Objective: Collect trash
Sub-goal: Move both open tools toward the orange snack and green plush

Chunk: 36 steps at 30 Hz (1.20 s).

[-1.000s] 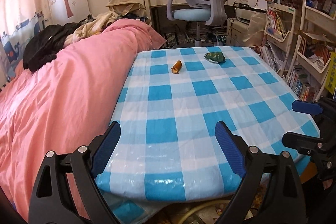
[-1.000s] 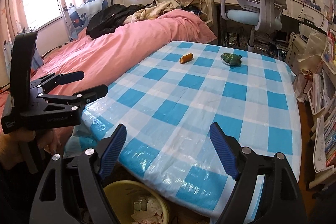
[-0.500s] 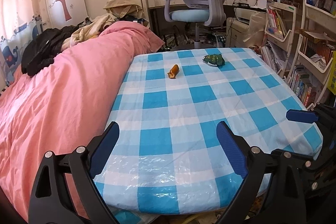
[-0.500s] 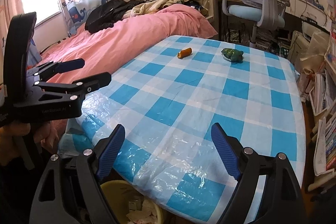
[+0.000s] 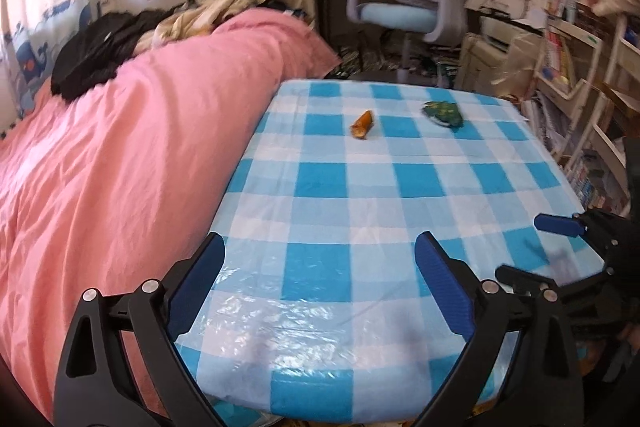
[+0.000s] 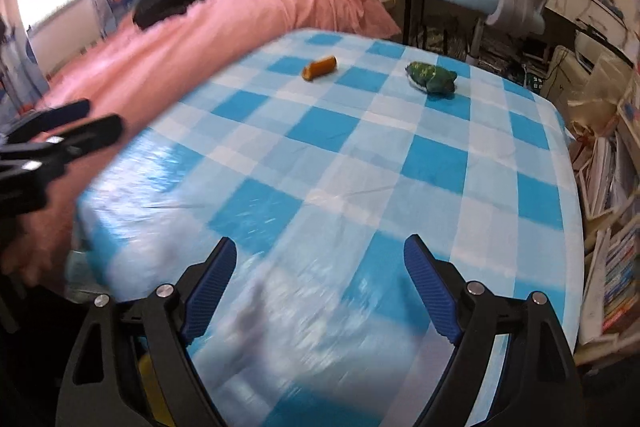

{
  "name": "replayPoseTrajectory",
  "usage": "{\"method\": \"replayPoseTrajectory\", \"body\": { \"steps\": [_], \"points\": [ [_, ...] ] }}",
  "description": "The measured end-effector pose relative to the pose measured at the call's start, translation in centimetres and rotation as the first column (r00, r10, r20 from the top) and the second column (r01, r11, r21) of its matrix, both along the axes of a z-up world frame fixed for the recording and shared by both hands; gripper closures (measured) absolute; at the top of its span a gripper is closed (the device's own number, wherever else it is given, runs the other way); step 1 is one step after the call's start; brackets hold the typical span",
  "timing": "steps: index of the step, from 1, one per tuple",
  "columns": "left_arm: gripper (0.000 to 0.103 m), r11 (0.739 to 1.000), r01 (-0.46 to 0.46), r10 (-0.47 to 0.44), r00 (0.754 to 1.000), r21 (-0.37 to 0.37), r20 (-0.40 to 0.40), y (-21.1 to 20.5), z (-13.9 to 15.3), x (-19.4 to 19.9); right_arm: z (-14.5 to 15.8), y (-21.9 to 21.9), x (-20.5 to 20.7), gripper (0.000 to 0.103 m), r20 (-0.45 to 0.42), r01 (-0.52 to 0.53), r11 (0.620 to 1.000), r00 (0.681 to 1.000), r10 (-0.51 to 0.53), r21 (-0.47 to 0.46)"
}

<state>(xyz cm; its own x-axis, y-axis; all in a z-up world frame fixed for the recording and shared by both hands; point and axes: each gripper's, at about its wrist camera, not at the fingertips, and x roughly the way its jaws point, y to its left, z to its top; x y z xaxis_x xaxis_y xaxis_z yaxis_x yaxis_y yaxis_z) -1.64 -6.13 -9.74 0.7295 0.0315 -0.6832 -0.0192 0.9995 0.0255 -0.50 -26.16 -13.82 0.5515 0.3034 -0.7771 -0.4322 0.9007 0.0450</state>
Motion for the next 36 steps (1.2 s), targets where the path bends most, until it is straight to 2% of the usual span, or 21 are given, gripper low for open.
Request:
{"method": "replayPoseTrajectory", "body": {
  "steps": [6,8,9,12,18,27,30,36],
  "points": [
    [0.008,0.996,-0.049,0.049,0.999,-0.071,0.001,2.1,0.7,0.6,-1.6,0.3,5.1,0.017,-0.038,-0.014,0.996,0.999,0.011,-0.084],
    [0.008,0.994,-0.057,0.057,0.998,-0.092,-0.006,2.5,0.8,0.6,-2.3,0.7,6.0,0.011,-0.059,-0.032,0.994,0.998,0.026,-0.108],
    [0.008,0.993,-0.053,0.052,0.999,-0.106,-0.011,2.6,0.9,0.5,-2.6,0.9,6.4,0.007,-0.051,-0.036,0.994,0.998,0.031,-0.099],
    [0.008,0.993,-0.031,0.029,0.999,-0.116,-0.014,2.3,1.1,0.4,-2.9,0.8,7.1,0.007,-0.059,-0.028,0.998,0.998,0.025,-0.050],
    [0.008,0.993,0.004,-0.007,1.000,-0.118,-0.027,2.1,1.1,0.0,-2.8,0.7,7.1,0.006,-0.060,-0.020,0.999,0.998,0.017,-0.049],
    [0.008,0.974,-0.017,0.006,0.999,-0.227,-0.048,3.5,1.2,-0.2,-2.8,0.9,7.4,0.006,-0.062,-0.020,0.999,0.998,0.017,-0.050],
    [0.008,0.976,-0.011,-0.004,0.998,-0.216,-0.070,3.0,0.6,0.0,-2.8,0.9,7.3,0.006,-0.062,-0.020,0.999,0.998,0.017,-0.050],
    [0.008,0.989,0.049,-0.060,0.995,-0.141,-0.079,1.1,0.1,-0.3,-2.8,0.9,7.3,0.006,-0.062,-0.020,0.999,0.998,0.017,-0.050]
  ]
}}
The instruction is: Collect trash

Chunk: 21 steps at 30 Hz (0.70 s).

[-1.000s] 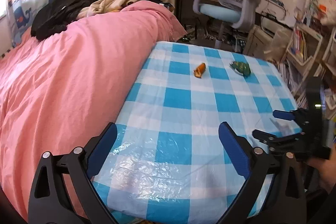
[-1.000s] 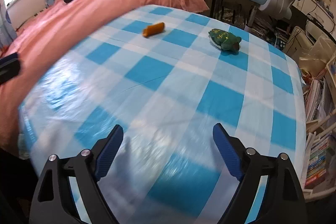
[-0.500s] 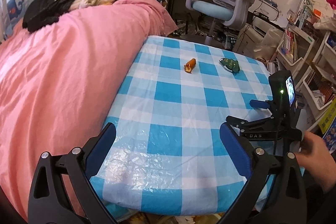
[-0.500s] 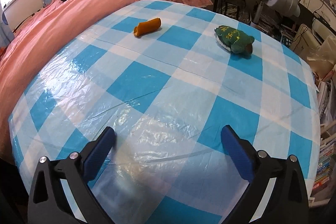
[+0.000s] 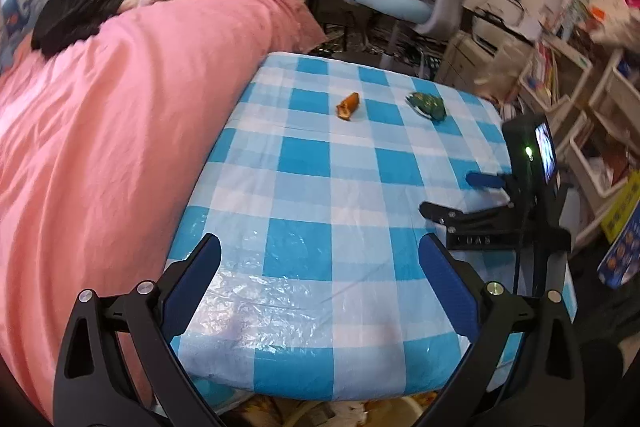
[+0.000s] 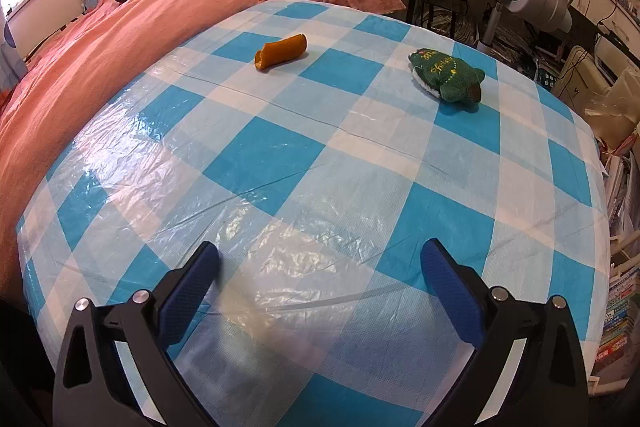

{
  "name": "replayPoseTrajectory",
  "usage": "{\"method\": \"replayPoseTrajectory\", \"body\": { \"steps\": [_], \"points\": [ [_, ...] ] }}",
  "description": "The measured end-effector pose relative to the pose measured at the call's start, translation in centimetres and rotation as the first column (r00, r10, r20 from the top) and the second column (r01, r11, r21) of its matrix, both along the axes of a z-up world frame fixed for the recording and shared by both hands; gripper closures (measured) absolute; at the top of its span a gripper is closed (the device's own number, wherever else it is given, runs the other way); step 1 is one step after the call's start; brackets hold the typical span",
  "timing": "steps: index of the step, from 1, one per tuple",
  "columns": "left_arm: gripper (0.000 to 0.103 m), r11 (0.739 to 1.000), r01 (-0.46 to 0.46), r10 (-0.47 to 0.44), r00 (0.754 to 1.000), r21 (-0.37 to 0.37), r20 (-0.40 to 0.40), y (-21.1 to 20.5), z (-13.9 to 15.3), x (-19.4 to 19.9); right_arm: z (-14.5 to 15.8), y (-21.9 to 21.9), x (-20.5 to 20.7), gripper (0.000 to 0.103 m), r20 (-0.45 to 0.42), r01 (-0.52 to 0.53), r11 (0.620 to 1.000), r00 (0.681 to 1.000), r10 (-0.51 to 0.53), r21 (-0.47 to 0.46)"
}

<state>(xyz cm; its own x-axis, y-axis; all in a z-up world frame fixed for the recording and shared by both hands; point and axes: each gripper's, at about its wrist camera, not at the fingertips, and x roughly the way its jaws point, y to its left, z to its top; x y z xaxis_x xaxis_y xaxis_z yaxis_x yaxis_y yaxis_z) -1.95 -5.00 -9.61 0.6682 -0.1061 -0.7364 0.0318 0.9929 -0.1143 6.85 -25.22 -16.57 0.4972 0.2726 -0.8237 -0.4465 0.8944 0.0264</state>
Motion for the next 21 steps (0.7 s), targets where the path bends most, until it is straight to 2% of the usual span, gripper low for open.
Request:
{"method": "replayPoseTrajectory", "body": {
  "steps": [4,8,15,21],
  "points": [
    [0.008,0.999,0.029,-0.030,0.999,0.018,0.028,-0.6,0.6,-0.7,0.0,0.0,0.0,0.006,0.000,0.000,1.000,1.000,0.000,0.000],
    [0.008,0.998,0.060,-0.060,0.998,-0.009,0.028,-0.9,0.9,-1.0,0.0,0.0,0.1,0.006,0.000,0.000,1.000,1.000,0.000,0.000],
    [0.008,0.996,0.047,-0.044,0.999,-0.076,0.032,-0.1,1.4,-1.4,0.0,0.0,0.0,0.006,0.000,0.000,1.000,1.000,0.000,0.000],
    [0.008,0.995,0.051,-0.047,0.998,-0.088,0.038,0.0,1.6,-1.6,0.0,0.0,0.0,0.006,0.000,0.000,1.000,1.000,0.000,0.000]
  ]
}}
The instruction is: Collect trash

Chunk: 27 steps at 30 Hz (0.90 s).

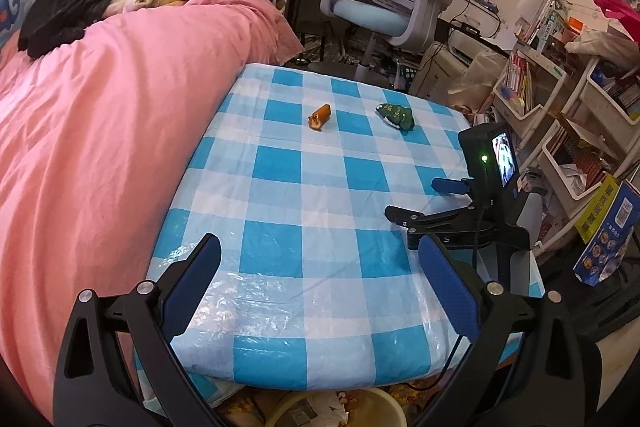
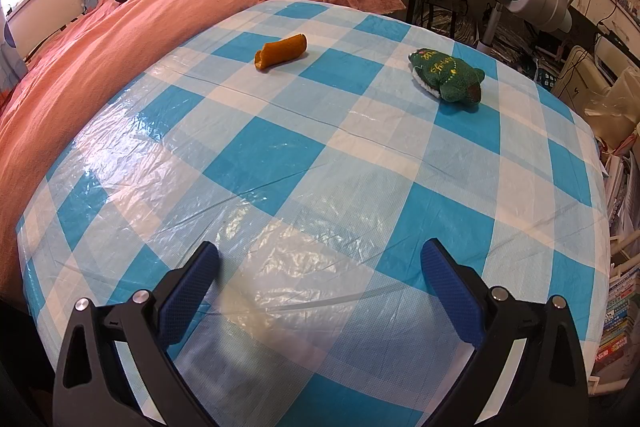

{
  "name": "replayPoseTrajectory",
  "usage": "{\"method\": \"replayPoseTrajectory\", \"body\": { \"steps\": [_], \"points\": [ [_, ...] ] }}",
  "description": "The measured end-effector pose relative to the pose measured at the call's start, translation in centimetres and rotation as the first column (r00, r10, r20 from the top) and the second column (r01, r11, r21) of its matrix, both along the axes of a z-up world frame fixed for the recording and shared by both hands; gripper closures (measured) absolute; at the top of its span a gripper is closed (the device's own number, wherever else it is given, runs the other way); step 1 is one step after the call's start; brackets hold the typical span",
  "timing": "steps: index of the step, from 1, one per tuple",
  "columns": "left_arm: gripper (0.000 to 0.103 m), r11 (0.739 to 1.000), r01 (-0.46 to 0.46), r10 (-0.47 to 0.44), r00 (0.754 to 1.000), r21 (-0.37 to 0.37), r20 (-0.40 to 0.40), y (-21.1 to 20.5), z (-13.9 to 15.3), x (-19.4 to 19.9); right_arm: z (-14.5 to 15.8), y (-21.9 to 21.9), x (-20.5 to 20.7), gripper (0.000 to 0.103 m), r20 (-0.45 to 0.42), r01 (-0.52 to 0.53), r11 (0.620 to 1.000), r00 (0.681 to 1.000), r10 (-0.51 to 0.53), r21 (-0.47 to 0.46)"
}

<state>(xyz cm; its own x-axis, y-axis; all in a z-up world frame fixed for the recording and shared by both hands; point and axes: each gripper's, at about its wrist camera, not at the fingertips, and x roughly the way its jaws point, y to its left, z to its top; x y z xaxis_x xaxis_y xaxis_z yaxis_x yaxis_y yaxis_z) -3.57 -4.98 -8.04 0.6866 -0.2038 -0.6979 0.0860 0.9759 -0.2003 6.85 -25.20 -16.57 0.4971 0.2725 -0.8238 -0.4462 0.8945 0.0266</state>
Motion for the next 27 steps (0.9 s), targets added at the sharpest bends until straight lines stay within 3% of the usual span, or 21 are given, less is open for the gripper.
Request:
{"method": "replayPoseTrajectory", "body": {
  "steps": [9,27],
  "points": [
    [0.008,0.999,0.018,-0.018,1.000,0.030,0.017,-0.63,0.25,-0.37,0.00,0.00,0.01,0.006,0.000,0.000,1.000,1.000,0.000,0.000],
    [0.008,1.000,0.007,-0.007,1.000,-0.013,0.009,-0.19,0.14,-0.42,-0.01,-0.01,0.07,0.006,0.000,0.000,1.000,1.000,0.000,0.000]
  ]
}}
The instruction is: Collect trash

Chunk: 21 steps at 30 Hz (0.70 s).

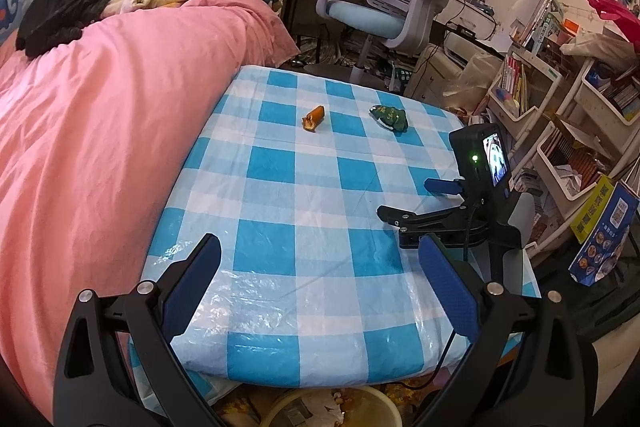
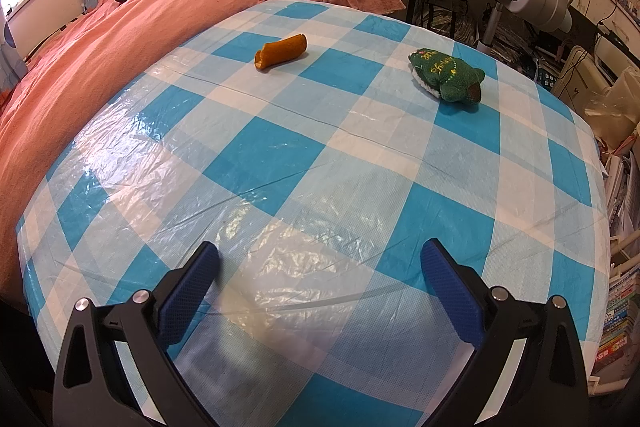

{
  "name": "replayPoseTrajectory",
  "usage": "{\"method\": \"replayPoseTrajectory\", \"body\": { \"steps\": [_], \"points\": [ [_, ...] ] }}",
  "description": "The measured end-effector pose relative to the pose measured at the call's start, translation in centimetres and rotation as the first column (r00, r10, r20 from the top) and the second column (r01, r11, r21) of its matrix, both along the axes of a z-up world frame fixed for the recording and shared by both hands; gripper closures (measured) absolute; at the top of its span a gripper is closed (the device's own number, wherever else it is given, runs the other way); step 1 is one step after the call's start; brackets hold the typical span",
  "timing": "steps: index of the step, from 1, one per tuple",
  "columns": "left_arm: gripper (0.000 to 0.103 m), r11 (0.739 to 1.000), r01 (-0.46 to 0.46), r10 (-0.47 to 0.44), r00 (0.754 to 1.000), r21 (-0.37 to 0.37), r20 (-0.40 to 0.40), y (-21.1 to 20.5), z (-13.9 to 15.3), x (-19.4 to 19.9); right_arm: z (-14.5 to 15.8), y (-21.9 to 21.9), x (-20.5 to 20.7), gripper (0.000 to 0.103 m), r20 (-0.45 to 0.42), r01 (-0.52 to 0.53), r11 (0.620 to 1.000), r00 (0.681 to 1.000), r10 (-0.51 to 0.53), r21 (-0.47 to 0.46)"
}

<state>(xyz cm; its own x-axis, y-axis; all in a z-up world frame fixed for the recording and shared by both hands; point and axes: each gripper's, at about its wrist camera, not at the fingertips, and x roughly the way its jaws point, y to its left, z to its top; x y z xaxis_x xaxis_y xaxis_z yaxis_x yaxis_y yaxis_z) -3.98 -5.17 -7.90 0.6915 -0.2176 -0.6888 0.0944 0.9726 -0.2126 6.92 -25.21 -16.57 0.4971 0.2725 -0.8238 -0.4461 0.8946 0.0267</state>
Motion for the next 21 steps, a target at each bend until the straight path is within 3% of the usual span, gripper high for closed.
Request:
{"method": "replayPoseTrajectory", "body": {
  "steps": [21],
  "points": [
    [0.008,1.000,0.003,-0.003,1.000,0.014,0.011,-0.43,0.13,-0.28,0.00,0.00,0.02,0.006,0.000,0.000,1.000,1.000,0.000,0.000]
  ]
}}
